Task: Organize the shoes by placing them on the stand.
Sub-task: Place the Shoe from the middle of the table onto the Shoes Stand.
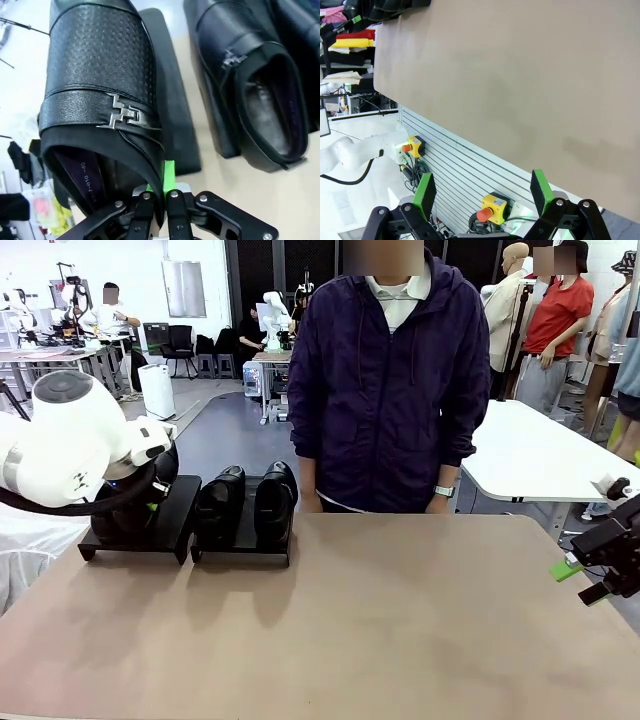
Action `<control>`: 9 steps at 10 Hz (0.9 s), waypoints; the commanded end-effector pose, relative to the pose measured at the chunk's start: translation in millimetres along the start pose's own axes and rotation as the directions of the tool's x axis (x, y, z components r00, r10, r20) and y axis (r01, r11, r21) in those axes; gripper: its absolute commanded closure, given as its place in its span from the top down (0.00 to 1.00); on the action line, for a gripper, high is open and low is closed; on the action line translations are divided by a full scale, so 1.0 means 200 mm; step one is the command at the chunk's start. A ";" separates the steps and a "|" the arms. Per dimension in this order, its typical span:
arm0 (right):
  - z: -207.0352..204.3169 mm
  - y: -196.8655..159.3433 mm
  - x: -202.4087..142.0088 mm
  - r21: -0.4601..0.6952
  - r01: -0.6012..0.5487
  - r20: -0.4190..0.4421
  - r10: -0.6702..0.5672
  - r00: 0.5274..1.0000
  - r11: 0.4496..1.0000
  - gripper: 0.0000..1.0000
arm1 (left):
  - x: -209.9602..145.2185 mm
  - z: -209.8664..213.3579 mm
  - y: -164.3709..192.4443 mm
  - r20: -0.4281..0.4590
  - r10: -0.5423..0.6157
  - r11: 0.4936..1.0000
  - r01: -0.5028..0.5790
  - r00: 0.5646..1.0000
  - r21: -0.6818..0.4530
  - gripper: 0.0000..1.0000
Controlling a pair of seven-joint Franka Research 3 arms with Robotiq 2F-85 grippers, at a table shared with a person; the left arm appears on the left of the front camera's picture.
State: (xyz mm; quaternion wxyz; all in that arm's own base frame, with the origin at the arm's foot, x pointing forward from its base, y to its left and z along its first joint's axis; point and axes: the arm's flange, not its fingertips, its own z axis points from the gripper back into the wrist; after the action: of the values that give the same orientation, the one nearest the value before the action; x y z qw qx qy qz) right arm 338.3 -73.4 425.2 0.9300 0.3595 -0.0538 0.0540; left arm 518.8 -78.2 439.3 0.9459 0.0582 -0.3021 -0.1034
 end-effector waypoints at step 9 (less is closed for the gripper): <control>0.00 0.00 0.01 0.030 -0.026 0.016 0.025 1.000 0.999 1.00 | 0.03 -0.28 -0.08 0.004 0.007 1.000 -0.007 1.000 0.028 0.00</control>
State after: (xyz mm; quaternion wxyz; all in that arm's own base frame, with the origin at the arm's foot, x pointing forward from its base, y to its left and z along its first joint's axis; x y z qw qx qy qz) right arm 338.3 -73.4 425.3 0.9300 0.3595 -0.0539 0.0541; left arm 548.6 -93.1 395.4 0.9448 0.0684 -0.3027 -0.1049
